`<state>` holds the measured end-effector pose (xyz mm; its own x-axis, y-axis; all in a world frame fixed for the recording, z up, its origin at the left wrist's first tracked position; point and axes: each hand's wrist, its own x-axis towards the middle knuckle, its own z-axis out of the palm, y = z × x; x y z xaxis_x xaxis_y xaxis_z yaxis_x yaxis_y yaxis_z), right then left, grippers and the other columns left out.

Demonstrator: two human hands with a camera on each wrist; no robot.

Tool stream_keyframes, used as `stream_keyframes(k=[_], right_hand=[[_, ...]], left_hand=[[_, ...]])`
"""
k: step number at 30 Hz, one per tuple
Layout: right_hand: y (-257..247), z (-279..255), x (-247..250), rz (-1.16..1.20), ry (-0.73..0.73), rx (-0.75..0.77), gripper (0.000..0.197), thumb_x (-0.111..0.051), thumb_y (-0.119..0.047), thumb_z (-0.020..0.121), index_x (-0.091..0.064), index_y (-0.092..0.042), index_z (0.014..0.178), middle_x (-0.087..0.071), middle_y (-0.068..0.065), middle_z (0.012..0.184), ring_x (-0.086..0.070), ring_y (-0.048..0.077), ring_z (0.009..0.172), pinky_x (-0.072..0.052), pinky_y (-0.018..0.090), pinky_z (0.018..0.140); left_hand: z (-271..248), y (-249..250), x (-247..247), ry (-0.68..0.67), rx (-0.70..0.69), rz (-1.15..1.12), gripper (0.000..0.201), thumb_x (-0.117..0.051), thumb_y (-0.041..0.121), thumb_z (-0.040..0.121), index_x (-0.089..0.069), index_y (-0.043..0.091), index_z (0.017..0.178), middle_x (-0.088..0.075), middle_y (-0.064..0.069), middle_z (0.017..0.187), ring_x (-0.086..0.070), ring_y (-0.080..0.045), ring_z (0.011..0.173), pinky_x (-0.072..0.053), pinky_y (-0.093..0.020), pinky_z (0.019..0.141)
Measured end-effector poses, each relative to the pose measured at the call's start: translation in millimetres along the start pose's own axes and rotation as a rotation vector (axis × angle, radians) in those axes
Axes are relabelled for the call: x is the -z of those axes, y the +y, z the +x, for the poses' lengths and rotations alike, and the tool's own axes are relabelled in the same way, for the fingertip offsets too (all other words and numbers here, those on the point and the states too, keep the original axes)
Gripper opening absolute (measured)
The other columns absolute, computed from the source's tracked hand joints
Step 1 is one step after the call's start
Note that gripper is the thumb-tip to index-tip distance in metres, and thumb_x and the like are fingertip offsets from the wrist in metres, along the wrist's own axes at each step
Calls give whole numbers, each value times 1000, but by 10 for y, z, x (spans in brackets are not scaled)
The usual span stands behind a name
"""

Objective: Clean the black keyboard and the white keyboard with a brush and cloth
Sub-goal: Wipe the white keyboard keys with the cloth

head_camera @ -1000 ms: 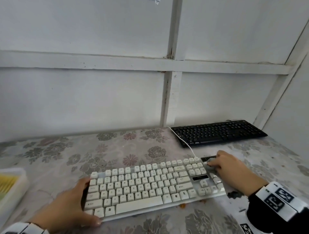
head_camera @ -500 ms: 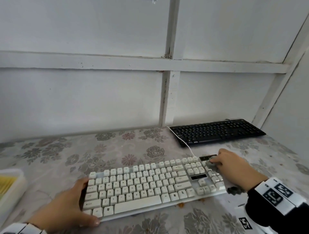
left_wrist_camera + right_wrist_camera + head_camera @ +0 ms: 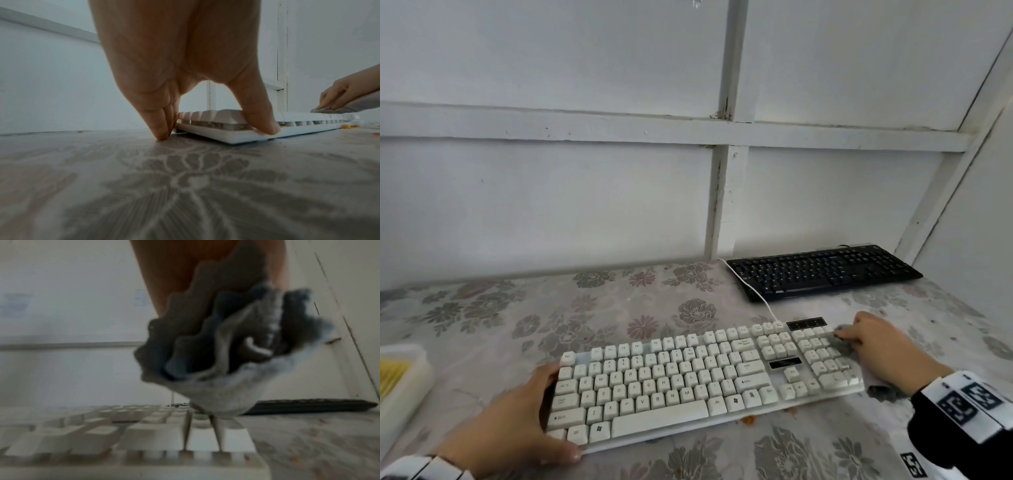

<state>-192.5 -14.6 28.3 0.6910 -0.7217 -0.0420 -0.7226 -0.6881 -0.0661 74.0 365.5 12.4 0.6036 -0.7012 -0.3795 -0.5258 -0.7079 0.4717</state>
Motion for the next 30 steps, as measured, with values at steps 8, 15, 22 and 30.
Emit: stream_keyframes(k=[8,15,22,30], right_hand=[[148,-51,107,1,33,-34,28,-43,-24,98,-67,-23,113,-38,-10,80,-39,-1,68,-30,13,55],[-392,-61,12,71,-15,228,25,-46,-32,97,-69,-25,102,-43,-13,87,-47,-2,74,-37,11,61],[-43,16,37,-19,-15,82,27,-46,-28,98,-69,-23,111,-43,-8,87,-44,6,74,-29,16,58],[-199,-60,56,41,25,161,27,-44,-28,97,-66,-32,112,-44,-9,90,-41,-1,72,-32,12,57]], left_hand=[[28,-46,-21,23,-3,-34,142,-59,82,9,-13,39,135,-53,21,116,-52,2,102,-40,-10,77],[32,-45,-22,11,-5,-79,143,-62,82,5,-15,39,134,-52,21,118,-53,2,104,-42,-13,87],[54,-77,-24,29,2,-53,143,-68,81,13,-15,36,138,-51,16,126,-52,-2,108,-42,-20,96],[41,-57,-35,26,9,-51,141,-64,81,9,-15,39,134,-54,18,119,-54,1,102,-43,-14,87]])
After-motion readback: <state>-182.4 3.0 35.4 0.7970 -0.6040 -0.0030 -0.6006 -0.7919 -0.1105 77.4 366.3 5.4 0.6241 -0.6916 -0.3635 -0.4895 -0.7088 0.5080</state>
